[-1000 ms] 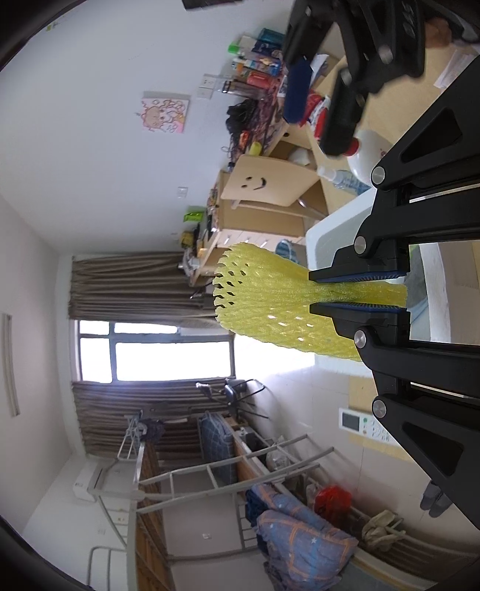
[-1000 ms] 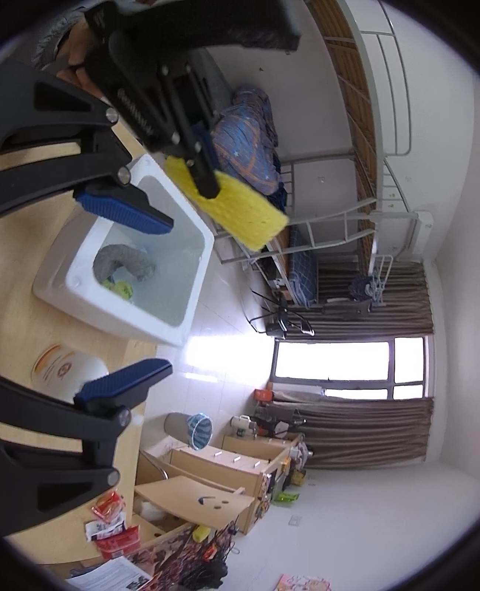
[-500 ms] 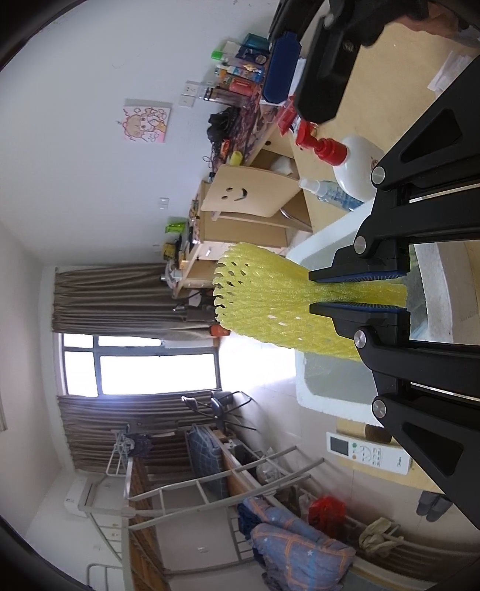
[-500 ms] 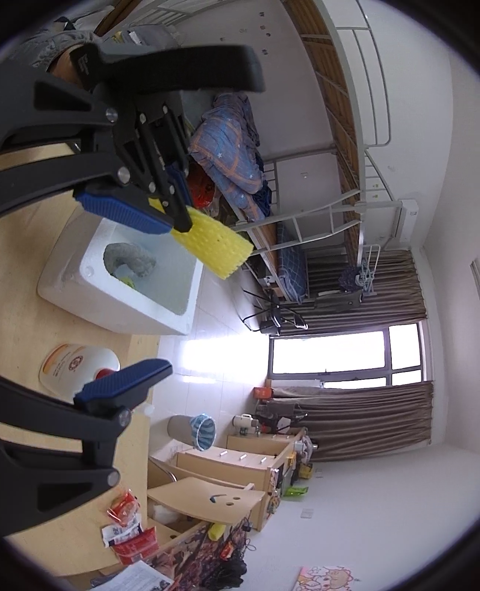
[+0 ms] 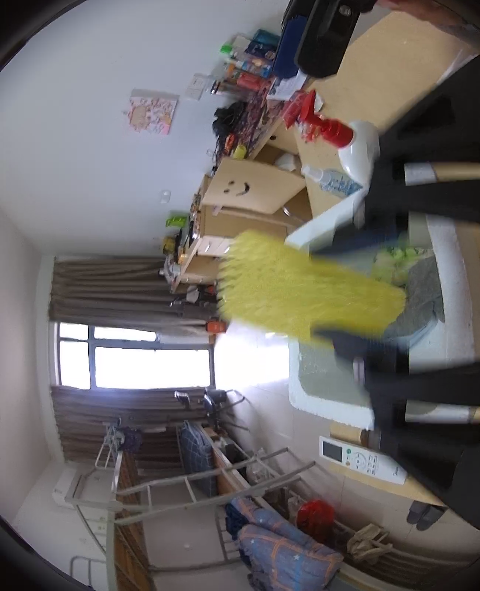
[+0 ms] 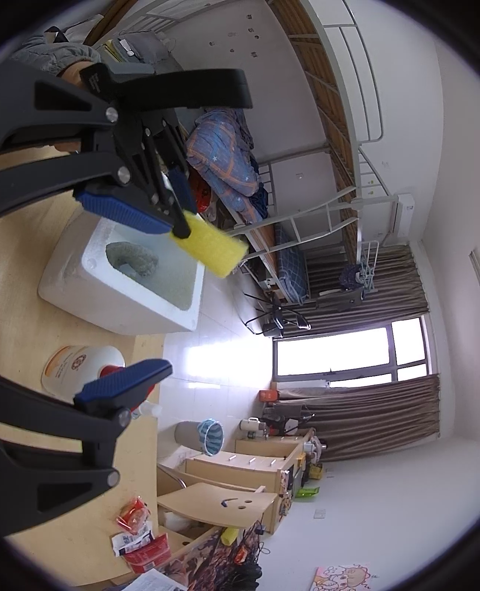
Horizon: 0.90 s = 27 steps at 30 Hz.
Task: Organize soft objects
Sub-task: 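Lower the yellow net into the foam box and open the left tool, then move both tools back toward the white paper towel on the table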
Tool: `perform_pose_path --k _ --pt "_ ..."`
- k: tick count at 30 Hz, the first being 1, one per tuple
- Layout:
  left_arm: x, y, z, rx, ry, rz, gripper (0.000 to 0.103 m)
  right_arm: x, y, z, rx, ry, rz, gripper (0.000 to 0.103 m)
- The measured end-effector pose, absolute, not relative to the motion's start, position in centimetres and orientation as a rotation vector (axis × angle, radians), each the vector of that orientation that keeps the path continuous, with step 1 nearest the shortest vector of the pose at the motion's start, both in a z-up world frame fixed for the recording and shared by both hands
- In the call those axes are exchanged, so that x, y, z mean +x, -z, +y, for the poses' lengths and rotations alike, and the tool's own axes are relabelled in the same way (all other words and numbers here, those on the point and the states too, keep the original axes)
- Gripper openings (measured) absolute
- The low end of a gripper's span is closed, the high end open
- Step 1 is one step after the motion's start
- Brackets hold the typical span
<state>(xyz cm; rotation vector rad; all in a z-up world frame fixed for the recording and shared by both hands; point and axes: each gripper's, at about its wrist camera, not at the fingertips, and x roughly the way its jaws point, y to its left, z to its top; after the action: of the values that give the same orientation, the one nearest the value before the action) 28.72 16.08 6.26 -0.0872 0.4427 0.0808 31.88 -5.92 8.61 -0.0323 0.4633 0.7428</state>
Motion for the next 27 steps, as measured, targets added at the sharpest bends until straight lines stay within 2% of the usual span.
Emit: perform_pose_path --k 1,17,25,26,27 --pt "28.6 -6.2 16.3 -0.098 -0.096 0.428 0.089 31.7 -8.5 -5.9 -0.033 -0.742 0.462 0.074" --pt "27.6 -7.0 16.1 -0.092 -0.121 0.389 0.09 31.5 -9.0 -6.4 -0.028 -0.746 0.455 0.074" --pt "24.4 -8.3 14.9 -0.08 -0.148 0.36 0.09 29.4 -10.2 -8.9 -0.075 -0.691 0.423 0.074" --pt "23.6 -8.6 14.4 -0.07 -0.154 0.346 0.09 29.1 -10.2 -9.4 -0.074 -0.685 0.418 0.074" --pt "22.9 -8.8 14.0 -0.061 -0.153 0.335 0.096 28.7 -10.3 -10.2 -0.07 -0.678 0.414 0.074"
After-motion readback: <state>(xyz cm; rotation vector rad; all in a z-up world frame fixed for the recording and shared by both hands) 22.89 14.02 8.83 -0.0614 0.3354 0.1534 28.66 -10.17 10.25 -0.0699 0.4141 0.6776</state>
